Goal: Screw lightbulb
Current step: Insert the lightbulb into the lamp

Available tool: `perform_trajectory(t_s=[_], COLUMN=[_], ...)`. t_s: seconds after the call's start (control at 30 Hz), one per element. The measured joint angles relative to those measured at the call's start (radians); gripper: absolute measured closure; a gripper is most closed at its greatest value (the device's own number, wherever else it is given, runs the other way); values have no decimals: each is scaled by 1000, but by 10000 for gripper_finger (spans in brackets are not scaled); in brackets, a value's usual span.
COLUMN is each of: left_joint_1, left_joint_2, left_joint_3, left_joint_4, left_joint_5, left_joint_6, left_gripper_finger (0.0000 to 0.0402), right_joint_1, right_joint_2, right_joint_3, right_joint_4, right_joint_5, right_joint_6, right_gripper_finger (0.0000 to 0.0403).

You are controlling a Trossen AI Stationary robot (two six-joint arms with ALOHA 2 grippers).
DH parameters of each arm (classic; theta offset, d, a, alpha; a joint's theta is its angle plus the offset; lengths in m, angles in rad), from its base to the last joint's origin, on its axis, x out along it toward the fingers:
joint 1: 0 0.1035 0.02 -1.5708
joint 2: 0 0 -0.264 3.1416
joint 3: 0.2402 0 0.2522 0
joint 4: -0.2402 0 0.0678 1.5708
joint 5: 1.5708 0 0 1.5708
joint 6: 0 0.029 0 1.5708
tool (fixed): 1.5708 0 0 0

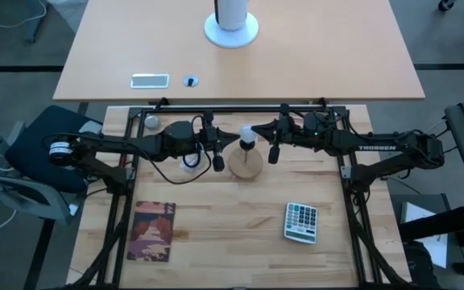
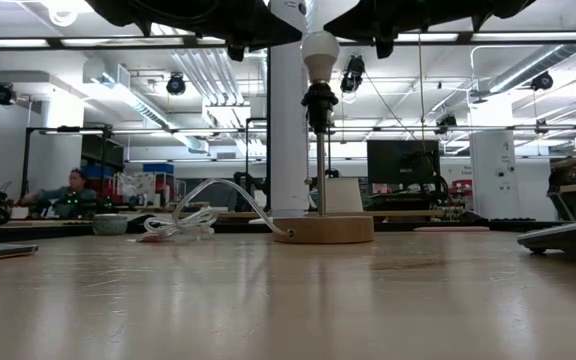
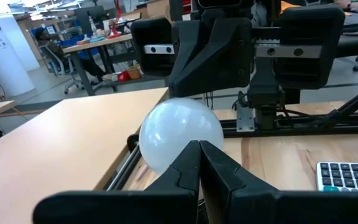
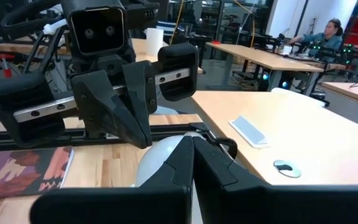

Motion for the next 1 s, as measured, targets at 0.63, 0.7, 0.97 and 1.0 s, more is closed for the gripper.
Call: perform_trajectory(t_s=[0.63,0.7,0.97,1.0], left_joint_1=[0,0,-1,-1], left_joint_2=[0,1,62,70], left_joint_3=[0,0,22,27], left_joint_4=[0,-3,14,14], left_joint_5=[2,2,8,10], left_joint_6=[14,15,15,15], left_gripper_finger=[401,401,401,401], right_joint_1=[0,0,6,5], right_joint_2=[-48,-48,-47,-47], right_joint_3=[1,1,1,1], right_joint_4=[-116,-138,-152,-152], right_joint_5=[106,108,110,110], right_joint_6=[-18,-17,-7,-7], right_gripper_finger=[403,403,403,403])
